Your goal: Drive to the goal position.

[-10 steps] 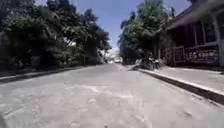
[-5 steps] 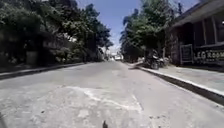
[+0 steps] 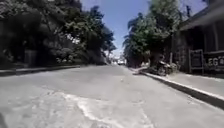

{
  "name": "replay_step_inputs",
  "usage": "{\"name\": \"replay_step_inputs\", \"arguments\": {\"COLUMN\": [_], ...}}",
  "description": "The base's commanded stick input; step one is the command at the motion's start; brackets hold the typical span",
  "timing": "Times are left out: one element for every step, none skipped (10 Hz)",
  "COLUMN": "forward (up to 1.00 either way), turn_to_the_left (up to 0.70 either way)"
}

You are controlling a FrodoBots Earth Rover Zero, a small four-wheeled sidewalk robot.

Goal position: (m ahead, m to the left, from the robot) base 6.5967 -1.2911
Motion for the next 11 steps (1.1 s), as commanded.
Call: {"name": "replay_step_inputs", "arguments": {"forward": [1.00, 1.00, 1.00, 1.00, 1.00, 1.00, 1.00, 1.00, 1.00, 1.00, 1.00], "turn_to_the_left": [0.00, 0.00, 0.00, 0.00, 0.00, -0.03, -0.32, -0.33, -0.23, -0.14, -0.04]}}
